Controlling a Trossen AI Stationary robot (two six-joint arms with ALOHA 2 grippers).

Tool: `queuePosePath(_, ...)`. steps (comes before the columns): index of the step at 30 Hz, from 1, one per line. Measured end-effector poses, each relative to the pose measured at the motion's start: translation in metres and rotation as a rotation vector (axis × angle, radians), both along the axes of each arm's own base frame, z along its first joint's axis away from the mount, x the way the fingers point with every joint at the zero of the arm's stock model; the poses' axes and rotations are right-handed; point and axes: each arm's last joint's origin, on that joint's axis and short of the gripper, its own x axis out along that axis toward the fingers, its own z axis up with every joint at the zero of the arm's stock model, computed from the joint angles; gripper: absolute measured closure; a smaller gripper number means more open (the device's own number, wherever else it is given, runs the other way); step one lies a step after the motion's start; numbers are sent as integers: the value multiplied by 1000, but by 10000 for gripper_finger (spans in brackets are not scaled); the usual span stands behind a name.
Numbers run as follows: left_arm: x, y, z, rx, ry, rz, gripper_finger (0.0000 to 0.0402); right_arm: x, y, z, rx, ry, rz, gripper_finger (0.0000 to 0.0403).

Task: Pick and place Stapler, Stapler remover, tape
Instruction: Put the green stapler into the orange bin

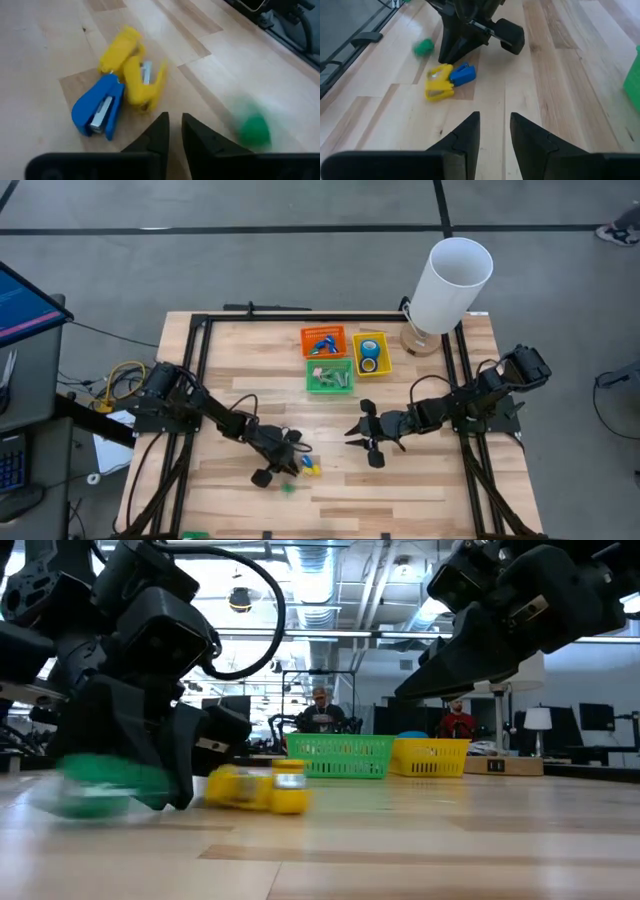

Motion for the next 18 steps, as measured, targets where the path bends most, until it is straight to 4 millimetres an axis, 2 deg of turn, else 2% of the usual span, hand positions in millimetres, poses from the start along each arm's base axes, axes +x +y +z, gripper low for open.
queuePosePath(8,3,8,13,30,-66,12,397,0,0,-1,-3,8,0,302)
queuePosePath(13,5,19,16,27,-49,64,391,0,0,-1,-3,8,0,302)
queuePosePath(18,-9,31,40,-64,123,103,372,-1,0,-1,-4,11,0,302)
